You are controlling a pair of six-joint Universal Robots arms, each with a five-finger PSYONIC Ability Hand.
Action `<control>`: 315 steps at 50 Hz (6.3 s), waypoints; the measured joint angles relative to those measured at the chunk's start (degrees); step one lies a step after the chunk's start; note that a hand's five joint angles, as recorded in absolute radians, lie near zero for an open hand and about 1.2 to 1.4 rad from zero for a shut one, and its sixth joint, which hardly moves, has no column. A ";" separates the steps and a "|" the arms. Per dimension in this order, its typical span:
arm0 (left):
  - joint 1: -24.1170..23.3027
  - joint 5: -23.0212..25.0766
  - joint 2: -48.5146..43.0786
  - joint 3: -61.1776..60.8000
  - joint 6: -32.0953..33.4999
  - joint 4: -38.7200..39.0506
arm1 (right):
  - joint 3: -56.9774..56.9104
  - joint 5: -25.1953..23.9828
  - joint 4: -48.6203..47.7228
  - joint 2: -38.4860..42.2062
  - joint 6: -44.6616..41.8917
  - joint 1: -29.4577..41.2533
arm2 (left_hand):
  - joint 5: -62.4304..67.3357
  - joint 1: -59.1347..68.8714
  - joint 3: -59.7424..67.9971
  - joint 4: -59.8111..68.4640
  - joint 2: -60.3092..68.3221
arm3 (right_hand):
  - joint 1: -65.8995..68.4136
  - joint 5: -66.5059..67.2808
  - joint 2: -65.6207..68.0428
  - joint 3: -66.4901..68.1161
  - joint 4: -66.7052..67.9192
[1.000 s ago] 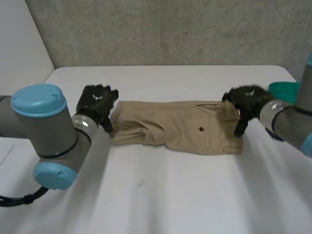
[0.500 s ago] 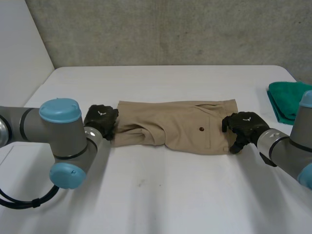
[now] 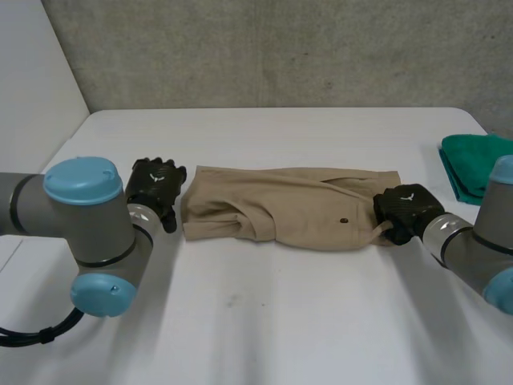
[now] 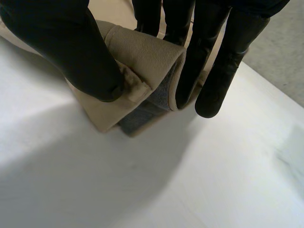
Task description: Fold the laundry.
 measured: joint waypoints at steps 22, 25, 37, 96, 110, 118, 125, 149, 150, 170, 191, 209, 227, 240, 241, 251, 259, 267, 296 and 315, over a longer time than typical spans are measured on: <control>0.01 0.03 12.49 -9.18 -0.84 -0.07 | -10.15 8.11 12.86 -6.02 -29.73 -5.32 | -5.34 -4.87 -5.23 -4.92 -5.30 | 2.77 0.00 0.00 0.00 0.15; 0.04 -0.01 12.83 -9.26 -0.87 -0.05 | -14.25 8.58 12.84 -5.88 -30.84 -1.09 | -5.45 -4.87 -5.23 -4.98 -5.36 | 3.35 0.00 0.00 0.00 0.16; -0.05 -0.36 13.66 -8.37 -1.84 -0.03 | -22.44 -2.83 12.01 -0.85 -31.68 18.38 | -5.45 -4.87 -5.23 -4.98 -5.36 | 3.48 0.00 0.01 1.84 0.17; -16.21 -3.53 -17.63 33.68 -23.11 -31.53 | -44.45 -4.65 33.11 19.69 10.56 15.63 | -6.23 -6.51 -5.24 -5.84 -6.22 | -41.33 -52.45 -54.96 -53.74 -54.79; -15.79 -4.02 -18.83 33.46 -19.94 -33.03 | -35.84 -2.72 25.50 18.88 4.11 14.58 | -6.23 -7.75 -6.61 -5.84 -6.22 | -44.45 -52.45 -54.96 -55.06 -55.74; -15.95 -5.70 -18.48 33.09 -15.84 -32.61 | -28.81 -2.58 17.43 14.45 4.09 13.67 | -6.23 -8.29 -6.66 -5.84 -6.67 | -44.45 -52.71 -54.96 -55.05 -55.74; -15.94 -6.16 -18.21 32.94 -15.23 -32.13 | -26.66 -2.86 14.73 12.01 4.17 12.63 | -6.46 -8.43 -6.67 -5.84 -6.67 | -44.45 -52.75 -54.96 -55.06 -55.74; -14.77 -4.34 1.41 24.04 -16.02 -25.37 | -21.41 1.25 11.81 -3.25 13.51 7.21 | -7.12 -8.44 -7.23 -5.84 -8.43 | -44.45 -52.89 -54.96 -55.06 -55.74; -14.54 -3.75 2.84 23.09 -15.99 -24.76 | -20.70 1.84 11.58 -4.30 14.66 6.81 | -7.11 -8.44 -7.23 -5.84 -8.43 | -44.45 -52.89 -54.96 -55.06 -55.74; -10.89 15.84 16.09 15.14 -16.33 -23.77 | 3.03 -4.57 9.06 -13.83 3.09 5.44 | -7.09 -8.44 -7.23 -5.84 -8.43 | -44.45 -52.89 -54.96 -55.06 -55.74; -11.12 15.23 15.73 15.67 -17.93 -24.05 | 12.82 -4.79 -11.50 -7.02 0.47 13.60 | -7.09 -8.44 -7.23 -5.84 -8.43 | -44.45 -52.89 -54.96 -55.06 -55.74; -10.81 15.24 15.42 15.71 -18.00 -23.98 | 5.94 -4.45 -15.51 2.55 -3.99 15.15 | -7.09 -8.44 -7.23 -5.84 -8.43 | -41.35 -52.53 -53.53 -52.79 -54.54; -10.64 15.24 15.36 15.77 -18.54 -23.90 | -1.34 -3.61 -15.93 5.67 -3.41 16.68 | -7.09 -8.44 -7.23 -5.84 -8.43 | -31.88 -46.00 -44.06 -42.21 -43.99; -10.63 15.24 15.28 15.65 -18.58 -23.88 | -5.46 -2.83 -15.70 6.89 -3.33 16.72 | -7.09 -8.44 -7.23 -5.84 -8.43 | -7.19 -10.17 -5.31 -5.94 -6.28; -10.63 15.24 15.28 15.64 -18.61 -23.88 | -5.72 -2.90 -15.67 7.01 -3.38 16.70 | -7.09 -8.44 -7.23 -5.84 -8.43 | -5.97 -8.20 -3.31 -4.83 -3.93; -10.67 15.24 15.28 15.35 -19.42 -23.88 | -5.80 -4.92 -15.04 6.50 -4.47 14.88 | -7.09 -8.44 -7.23 -5.84 -8.43 | -5.21 -6.20 -2.23 -3.69 -1.01; -10.78 15.20 15.28 15.48 -19.50 -23.88 | -4.85 -10.11 -11.50 3.69 -10.01 4.35 | -7.09 -8.44 -7.23 -5.84 -8.43 | -5.21 -6.20 -2.23 -3.69 -1.01; -11.04 15.15 15.19 15.73 -19.50 -23.88 | -6.76 -14.96 -6.97 3.22 -18.11 -6.10 | -7.09 -8.44 -7.23 -5.84 -8.44 | -5.21 -6.20 -2.23 -3.69 -1.01; -11.28 13.16 13.50 15.92 -19.50 -23.86 | -50.25 -14.23 -7.49 19.37 2.01 -19.19 | -7.09 -8.44 -7.23 -5.84 -8.43 | -2.79 -6.19 -2.23 -3.69 -1.01; -11.36 13.04 11.65 15.81 -19.47 -23.88 | -49.76 -24.32 -2.13 27.11 3.43 -31.01 | -7.09 -8.44 -7.23 -5.84 -8.43 | -2.79 -4.89 -2.23 -2.40 -1.16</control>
